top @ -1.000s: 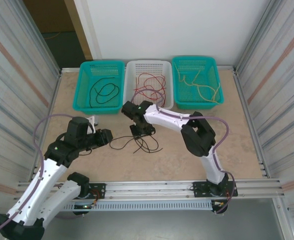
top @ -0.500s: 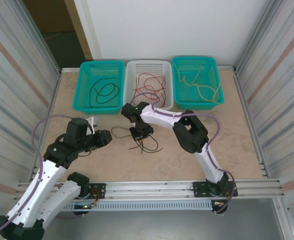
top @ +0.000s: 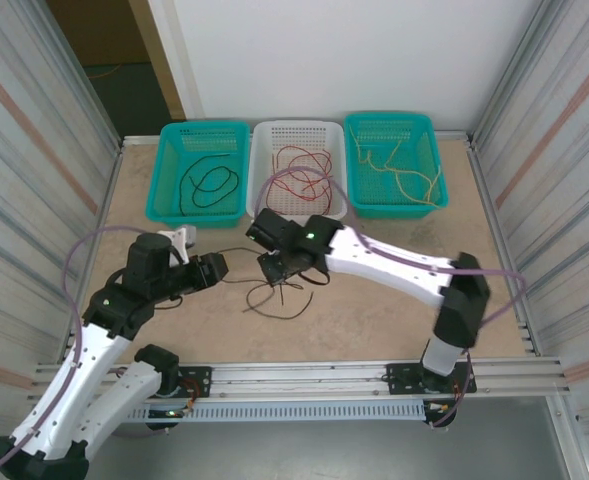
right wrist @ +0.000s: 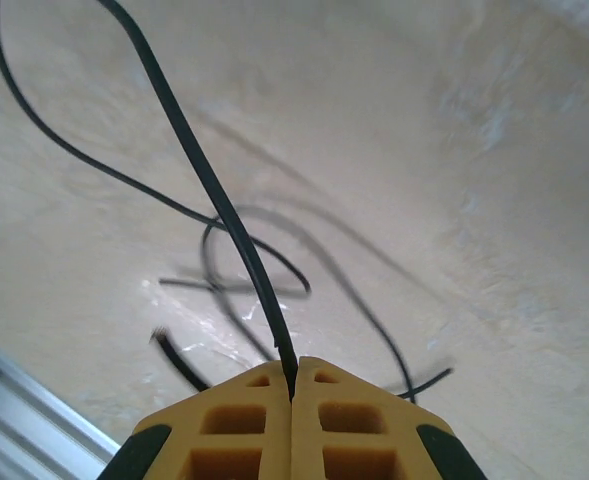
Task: Untangle the cables
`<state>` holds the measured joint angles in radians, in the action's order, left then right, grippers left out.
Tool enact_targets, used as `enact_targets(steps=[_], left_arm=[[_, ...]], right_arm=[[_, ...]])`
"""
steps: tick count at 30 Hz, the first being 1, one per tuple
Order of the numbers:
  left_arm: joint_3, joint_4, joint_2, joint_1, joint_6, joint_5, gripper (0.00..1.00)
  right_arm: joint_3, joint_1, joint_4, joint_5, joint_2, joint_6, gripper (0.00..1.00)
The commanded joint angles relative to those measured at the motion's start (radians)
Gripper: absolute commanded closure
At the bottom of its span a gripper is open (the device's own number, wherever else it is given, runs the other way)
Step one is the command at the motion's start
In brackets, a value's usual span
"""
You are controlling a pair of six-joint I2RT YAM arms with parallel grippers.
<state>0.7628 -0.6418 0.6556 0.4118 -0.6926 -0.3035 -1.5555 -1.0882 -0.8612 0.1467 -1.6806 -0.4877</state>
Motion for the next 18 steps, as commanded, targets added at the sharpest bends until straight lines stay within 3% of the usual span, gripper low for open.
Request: enact_targets(steps=[1,7,12,18], left_arm=[[0.019,0.124,-0.028,-0.008,-0.018,-0.079,0.5],[0.037,0.323,-0.033,-0.007,-0.019,-0.228,0.41],[0.105,0.356,0.026,-0.007,0.031,-0.288,0.39],[0.211,0.156,0.046,-0.007,0.169,-0.114,0.43]], right_arm=[[0.039,-0.009,0.071,0.076,0.108,-0.021,1.0],[0.063,-0.02,0.161,0.045,0.22,-0.024,1.0],[0.069,-0.024,0.18,0.036,0.249,-0.023,1.0],[0.078,-0.034,0.195,0.057,0.275,-0.019,1.0]])
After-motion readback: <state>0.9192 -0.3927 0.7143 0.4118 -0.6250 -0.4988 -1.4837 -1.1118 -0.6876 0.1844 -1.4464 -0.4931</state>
